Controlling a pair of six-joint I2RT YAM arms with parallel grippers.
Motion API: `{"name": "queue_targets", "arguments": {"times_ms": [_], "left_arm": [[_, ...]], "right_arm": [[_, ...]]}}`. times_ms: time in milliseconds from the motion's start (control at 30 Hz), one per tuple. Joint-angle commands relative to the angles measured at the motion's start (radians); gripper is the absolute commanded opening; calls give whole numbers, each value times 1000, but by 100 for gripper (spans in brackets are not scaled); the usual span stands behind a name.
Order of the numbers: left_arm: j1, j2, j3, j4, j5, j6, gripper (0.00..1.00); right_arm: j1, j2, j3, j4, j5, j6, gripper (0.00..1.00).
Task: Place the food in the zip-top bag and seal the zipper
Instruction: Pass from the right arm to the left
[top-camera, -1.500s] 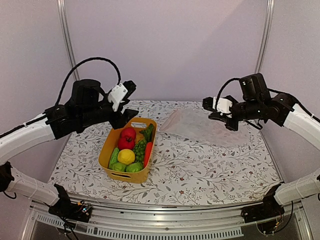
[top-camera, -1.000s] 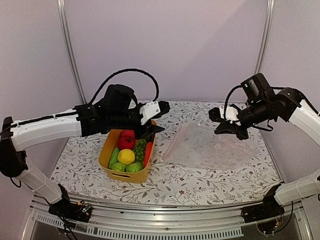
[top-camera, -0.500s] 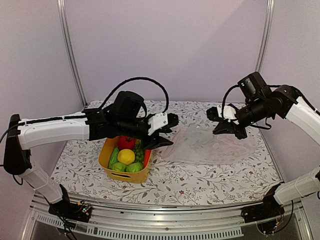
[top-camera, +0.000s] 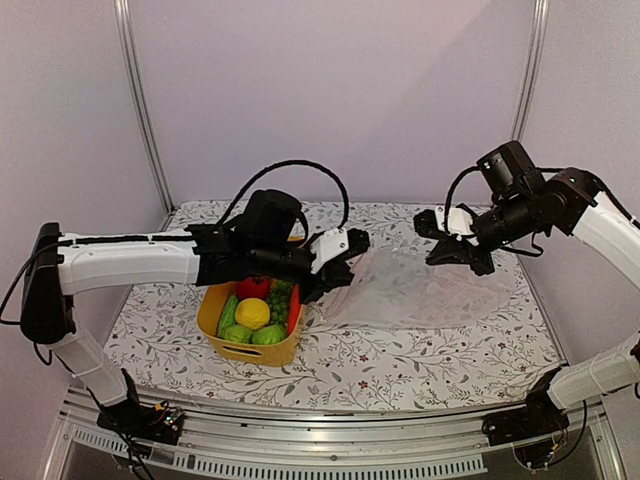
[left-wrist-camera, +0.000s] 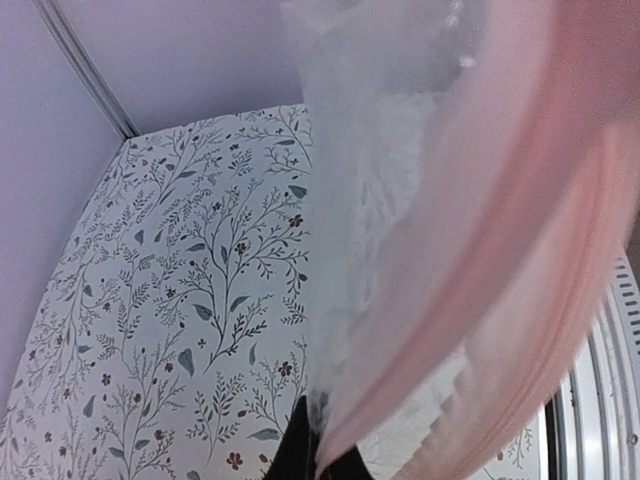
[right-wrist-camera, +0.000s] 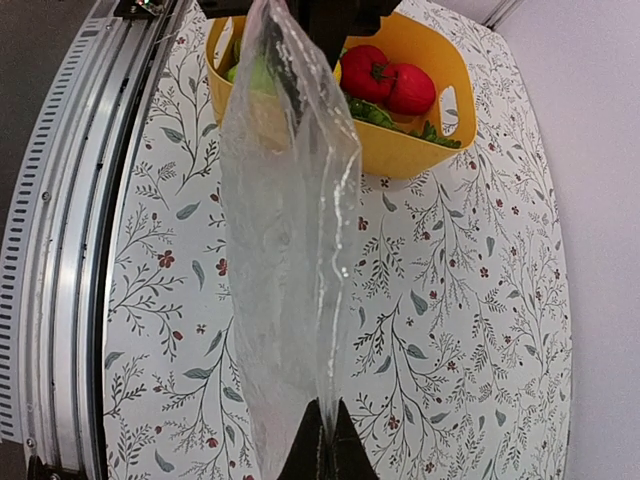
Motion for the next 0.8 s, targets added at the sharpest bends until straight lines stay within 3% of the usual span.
{"name": "queue_targets", "arguments": {"times_ms": [0, 33, 67, 133, 167, 233, 433, 633, 767], "left_arm": [[-10, 13, 13, 78, 27, -69, 0], [-8, 16, 13, 86, 27, -88, 0], [-3, 21, 16, 95, 30, -110, 0], [11, 28, 18, 147, 14, -179, 0], [23, 30, 20, 180, -3, -227, 0], [61, 34, 20, 263, -46, -357, 0], [198, 56, 12, 481, -253, -910, 0], [196, 195, 101, 578, -318, -1121, 0], [177, 296, 190, 620, -272, -1223, 0]], "right_arm": [[-77, 14, 16, 83, -55, 38, 0], [-109, 22, 21, 127, -58, 59, 4], [-138, 29, 26, 177, -45, 92, 14], [-186, 47, 50, 274, 13, 174, 44], [-207, 64, 76, 304, 30, 217, 52], [-246, 90, 141, 333, 36, 284, 59], [-274, 104, 200, 458, 92, 421, 67], [-265, 137, 155, 489, 49, 508, 65], [-225, 166, 112, 526, 125, 543, 66]]}}
